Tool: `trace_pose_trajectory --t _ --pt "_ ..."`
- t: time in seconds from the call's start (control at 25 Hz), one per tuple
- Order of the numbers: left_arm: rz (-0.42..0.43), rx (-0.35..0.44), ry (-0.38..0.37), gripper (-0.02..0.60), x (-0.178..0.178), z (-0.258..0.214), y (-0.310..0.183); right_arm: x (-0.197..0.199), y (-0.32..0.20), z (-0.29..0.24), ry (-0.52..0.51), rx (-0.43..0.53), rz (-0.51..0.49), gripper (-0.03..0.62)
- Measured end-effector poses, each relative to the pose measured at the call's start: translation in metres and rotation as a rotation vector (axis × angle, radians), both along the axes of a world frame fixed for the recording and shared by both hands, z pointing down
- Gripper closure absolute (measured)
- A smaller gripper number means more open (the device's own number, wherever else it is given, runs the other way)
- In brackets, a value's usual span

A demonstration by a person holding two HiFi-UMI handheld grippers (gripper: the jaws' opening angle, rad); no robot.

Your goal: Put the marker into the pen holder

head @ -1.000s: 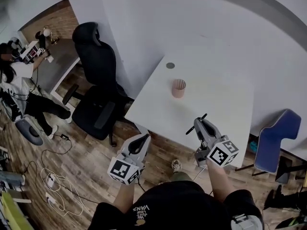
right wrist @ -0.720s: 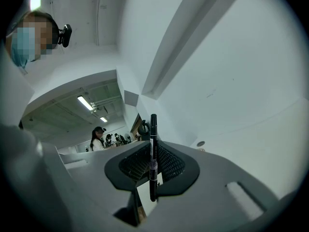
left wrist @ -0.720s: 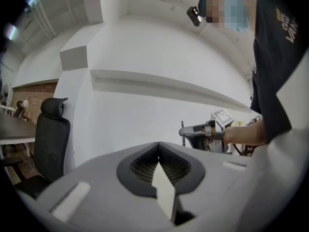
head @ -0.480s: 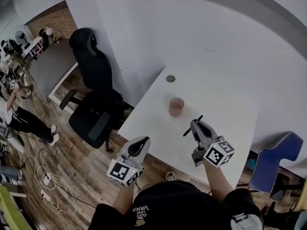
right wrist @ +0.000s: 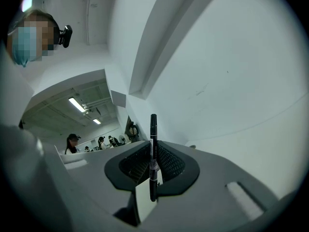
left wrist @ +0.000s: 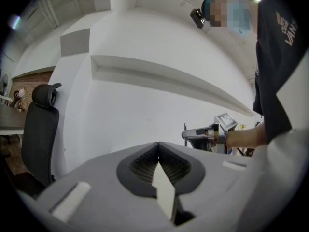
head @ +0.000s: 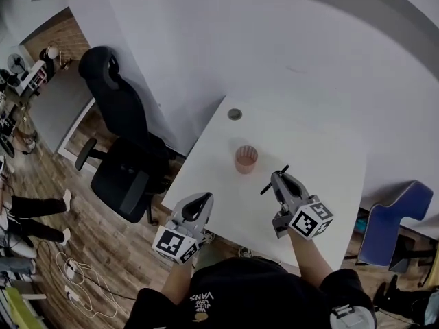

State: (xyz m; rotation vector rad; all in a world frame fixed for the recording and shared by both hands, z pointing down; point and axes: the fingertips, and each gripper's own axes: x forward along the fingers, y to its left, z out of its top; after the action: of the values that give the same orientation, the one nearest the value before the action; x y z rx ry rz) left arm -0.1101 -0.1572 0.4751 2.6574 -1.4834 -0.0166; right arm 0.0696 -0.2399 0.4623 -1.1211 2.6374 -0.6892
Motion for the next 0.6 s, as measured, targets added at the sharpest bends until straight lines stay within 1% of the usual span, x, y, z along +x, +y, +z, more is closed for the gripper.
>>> trace_pose_trajectory --t 0.32,0.6 --pt "0.176 -0.014 -0.01 0.529 -0.014 0.0 -0.047 -0.016 -0.024 -0.003 0.015 0.029 0.148 0.551" --pt "0.308 -0.024 -0.017 0.528 -0.028 0.003 -0.066 -0.048 -0.059 0.003 0.084 0.085 0.242 0.551"
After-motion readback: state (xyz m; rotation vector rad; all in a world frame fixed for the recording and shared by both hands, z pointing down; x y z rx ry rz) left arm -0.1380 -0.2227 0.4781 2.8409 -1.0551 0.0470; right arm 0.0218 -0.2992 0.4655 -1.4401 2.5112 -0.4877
